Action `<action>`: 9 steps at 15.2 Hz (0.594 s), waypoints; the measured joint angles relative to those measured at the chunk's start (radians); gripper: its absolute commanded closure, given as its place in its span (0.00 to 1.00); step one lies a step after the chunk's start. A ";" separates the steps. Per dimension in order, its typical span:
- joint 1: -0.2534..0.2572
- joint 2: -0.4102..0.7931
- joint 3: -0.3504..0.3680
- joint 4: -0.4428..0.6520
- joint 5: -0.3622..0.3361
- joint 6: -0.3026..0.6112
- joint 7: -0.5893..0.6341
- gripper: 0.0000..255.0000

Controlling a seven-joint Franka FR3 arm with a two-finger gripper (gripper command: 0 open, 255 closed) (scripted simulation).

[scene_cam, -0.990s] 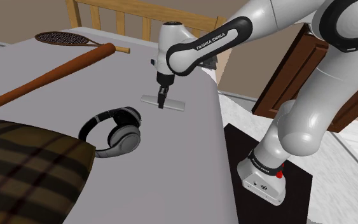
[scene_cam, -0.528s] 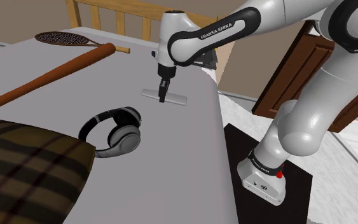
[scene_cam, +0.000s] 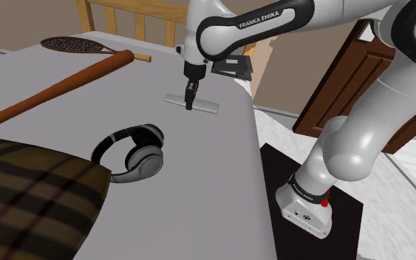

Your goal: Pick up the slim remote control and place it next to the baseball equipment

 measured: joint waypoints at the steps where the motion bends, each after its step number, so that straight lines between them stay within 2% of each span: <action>1: -0.001 -0.005 -0.001 0.007 0.000 -0.012 -0.002 1.00; 9: -0.002 -0.039 -0.003 0.077 0.002 -0.116 -0.006 1.00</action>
